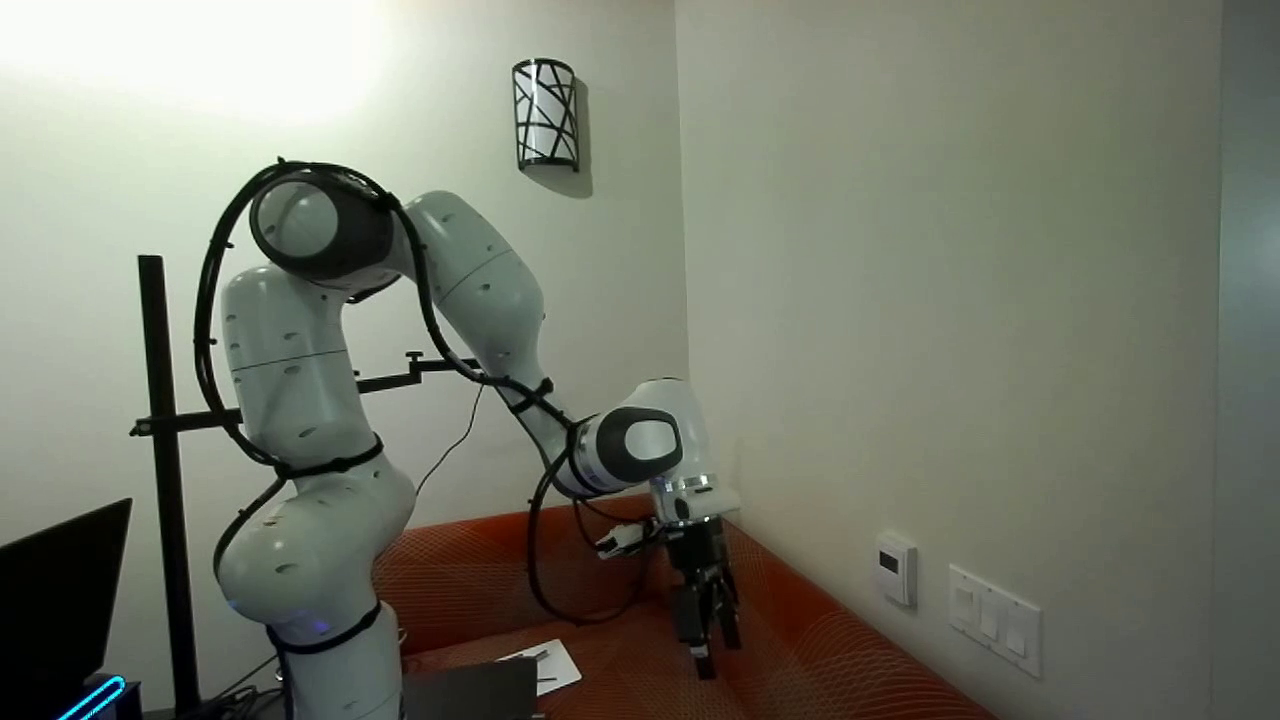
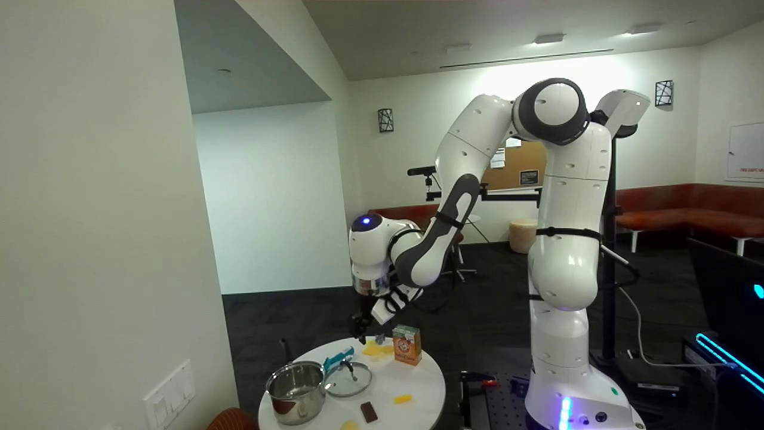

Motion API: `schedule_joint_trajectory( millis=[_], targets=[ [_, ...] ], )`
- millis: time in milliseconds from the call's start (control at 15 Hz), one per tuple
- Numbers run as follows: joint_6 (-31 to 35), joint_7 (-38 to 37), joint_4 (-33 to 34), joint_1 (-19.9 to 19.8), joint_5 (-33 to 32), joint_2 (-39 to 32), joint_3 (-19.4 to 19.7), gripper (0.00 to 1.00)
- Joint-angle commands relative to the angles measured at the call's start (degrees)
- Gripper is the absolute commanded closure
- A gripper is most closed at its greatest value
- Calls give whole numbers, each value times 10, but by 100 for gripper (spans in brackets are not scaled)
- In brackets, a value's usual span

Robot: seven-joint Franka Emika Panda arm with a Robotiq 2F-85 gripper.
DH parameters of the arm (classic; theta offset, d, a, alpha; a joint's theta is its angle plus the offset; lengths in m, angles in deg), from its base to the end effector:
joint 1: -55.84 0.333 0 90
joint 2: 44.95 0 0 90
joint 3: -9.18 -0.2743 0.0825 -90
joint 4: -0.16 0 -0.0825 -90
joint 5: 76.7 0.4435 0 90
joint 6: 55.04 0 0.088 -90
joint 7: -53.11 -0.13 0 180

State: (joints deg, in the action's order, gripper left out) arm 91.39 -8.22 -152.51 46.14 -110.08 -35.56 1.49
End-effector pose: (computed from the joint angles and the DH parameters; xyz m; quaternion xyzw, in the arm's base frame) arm 0.4621 -0.0195 0.1852 0.9366 -0.3024 0.1068 0.1413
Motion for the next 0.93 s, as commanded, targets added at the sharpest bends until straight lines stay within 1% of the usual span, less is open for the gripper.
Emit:
schedule_joint_trajectory(
  millis=[0, 67, 333, 533, 800, 867],
  targets=[
    [0, -12, -1, 11, -15, 0, 13, 0],
    [8, -15, 0, 11, -14, -5, 16, 0],
    [21, -42, 12, 4, -71, -28, 26, 0],
    [37, -65, 26, 6, -117, -54, 43, 0],
    [59, -86, 51, 11, -155, -101, 71, 0],
    [70, -89, 58, -5, -160, -116, 62, 0]
  ],
)
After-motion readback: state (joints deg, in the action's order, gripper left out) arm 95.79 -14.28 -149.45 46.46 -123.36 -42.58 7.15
